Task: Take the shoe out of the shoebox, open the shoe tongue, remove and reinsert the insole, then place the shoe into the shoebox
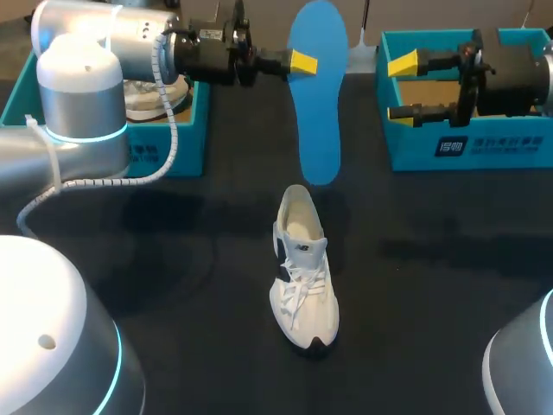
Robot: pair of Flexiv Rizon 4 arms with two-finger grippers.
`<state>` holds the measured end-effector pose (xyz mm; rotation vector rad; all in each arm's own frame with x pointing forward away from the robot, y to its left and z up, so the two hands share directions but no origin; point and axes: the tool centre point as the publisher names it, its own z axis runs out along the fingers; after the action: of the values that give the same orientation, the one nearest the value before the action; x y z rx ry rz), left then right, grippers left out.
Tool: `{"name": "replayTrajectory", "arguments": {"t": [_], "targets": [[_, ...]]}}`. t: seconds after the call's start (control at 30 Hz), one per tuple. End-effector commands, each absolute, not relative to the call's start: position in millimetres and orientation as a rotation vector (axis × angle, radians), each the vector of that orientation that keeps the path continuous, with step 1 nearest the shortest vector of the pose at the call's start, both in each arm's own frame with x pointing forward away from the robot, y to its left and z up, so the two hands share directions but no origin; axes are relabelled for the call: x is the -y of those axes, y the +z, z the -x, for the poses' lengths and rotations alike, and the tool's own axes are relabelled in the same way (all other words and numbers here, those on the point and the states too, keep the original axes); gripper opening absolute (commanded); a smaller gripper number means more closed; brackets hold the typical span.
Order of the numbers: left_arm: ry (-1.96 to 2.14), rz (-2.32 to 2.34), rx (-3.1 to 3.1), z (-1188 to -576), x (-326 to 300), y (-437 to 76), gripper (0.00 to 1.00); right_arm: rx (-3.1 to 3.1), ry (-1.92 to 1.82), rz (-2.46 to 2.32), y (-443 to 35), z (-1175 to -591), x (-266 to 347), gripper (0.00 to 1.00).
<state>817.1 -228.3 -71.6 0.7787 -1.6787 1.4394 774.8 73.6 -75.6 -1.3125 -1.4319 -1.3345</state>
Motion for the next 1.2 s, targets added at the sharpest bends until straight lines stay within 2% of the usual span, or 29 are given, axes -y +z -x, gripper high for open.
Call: {"name": "replayTrajectory", "arguments": {"t": [0.03,0.37,1.2], "targets": [[2.162,0.127,2.469,-819.0,225.6,-74.4,0.00,1.434,-1.333,1.314,-75.9,-776.1,-75.6,1.00],[2.414,0.903,2.510,-822.6,227.1,-75.3,0.00,1.434,-1.333,1.314,-75.9,-776.1,-75.6,1.00],[2.407,0.889,2.510,-823.9,227.9,-75.4,0.00,1.434,-1.333,1.314,-75.9,-776.1,-75.6,1.00]]}}
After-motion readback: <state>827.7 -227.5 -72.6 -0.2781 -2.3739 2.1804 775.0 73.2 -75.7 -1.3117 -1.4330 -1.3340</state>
